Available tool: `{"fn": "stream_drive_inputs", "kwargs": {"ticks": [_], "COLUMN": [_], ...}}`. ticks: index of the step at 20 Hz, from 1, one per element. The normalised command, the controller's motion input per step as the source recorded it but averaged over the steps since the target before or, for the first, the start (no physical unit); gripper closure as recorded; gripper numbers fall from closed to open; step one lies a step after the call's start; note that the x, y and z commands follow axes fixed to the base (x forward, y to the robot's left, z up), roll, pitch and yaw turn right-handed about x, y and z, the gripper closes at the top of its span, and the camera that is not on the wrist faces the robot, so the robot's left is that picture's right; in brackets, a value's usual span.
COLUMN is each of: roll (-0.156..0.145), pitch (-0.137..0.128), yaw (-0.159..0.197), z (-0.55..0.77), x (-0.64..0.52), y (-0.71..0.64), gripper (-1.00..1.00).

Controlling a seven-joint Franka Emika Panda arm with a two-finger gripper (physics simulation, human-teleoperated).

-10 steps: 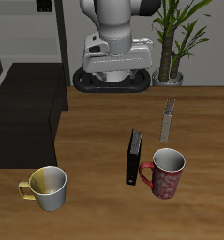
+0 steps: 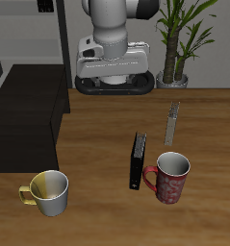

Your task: Place the white-yellow mug on top of the shelf

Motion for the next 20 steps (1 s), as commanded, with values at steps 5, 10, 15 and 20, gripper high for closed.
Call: {"fn": "stream_drive_inputs", "kwargs": {"ticks": [5, 10, 15, 20], "roll": [-0.029, -0.002, -0.011, -0.051], "pitch": [0.008, -0.028, 0.001, -0.005], "yaw": [-0.005, 0.025, 0.008, 0.007], "z": [0.10, 0.22, 0.11, 0.03], "x": [0.27, 0.46, 0.40, 0.35], "y": [-0.34, -0.45, -0.35, -0.28], "gripper": [-1.00, -1.00, -1.00, -1.00]}}
